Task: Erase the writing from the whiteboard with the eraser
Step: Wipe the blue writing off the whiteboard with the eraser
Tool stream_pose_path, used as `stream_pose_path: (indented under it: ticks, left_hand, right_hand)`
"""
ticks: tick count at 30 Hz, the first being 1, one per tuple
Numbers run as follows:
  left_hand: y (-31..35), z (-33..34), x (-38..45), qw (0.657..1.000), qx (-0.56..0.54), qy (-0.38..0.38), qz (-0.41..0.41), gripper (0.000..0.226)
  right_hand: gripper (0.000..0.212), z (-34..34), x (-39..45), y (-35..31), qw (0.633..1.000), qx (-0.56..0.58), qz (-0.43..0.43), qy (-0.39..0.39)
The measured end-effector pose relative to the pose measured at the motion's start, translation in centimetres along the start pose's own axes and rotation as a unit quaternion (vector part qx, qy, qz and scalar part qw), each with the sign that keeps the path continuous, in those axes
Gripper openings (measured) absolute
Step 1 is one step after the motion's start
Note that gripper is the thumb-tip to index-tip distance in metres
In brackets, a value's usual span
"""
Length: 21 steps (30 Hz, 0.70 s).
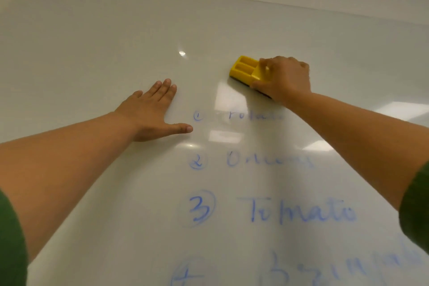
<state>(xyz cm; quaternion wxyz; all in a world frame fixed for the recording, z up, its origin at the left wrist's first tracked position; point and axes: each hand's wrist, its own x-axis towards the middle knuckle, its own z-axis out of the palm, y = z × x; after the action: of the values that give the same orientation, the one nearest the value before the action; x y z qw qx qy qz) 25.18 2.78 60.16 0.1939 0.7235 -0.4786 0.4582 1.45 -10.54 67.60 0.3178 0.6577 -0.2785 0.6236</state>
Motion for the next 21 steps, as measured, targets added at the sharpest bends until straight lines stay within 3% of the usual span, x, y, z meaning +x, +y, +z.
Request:
stream_pose_path:
  ticks: [3,10,13,15,21]
  left_hand:
    - [0.1,-0.7,-0.2,0.999,0.004,-0.033,0.004,0.129]
    - [-0.5,-1.9,0.1,0.991,0.090,-0.098,0.021,0.159]
    - [-0.1,-2.1,-0.1,0.990,0.097,-0.104,0.010,0.161]
    - [0.2,-2.3,-0.2,0.989,0.101,-0.110,0.001,0.162]
    - [1.0,-2.6,-0.8,0.987,0.106,-0.122,-0.016,0.163]
  right_hand:
    - [0.032,0.0,0.3,1.1,0.992,0.004,0.127,0.023]
    - [0.049,0.0,-0.9,2.9,1.000,-0.014,0.022,-0.013]
    - [0.030,-0.4,-0.9,4.9,0.991,0.013,0.134,0.011]
    - [0.029,-0.1,-1.0,5.1,0.981,0.028,0.191,0.029]
    - [0.044,-0.3,-2.2,6.6,0.995,-0.006,0.100,0.002]
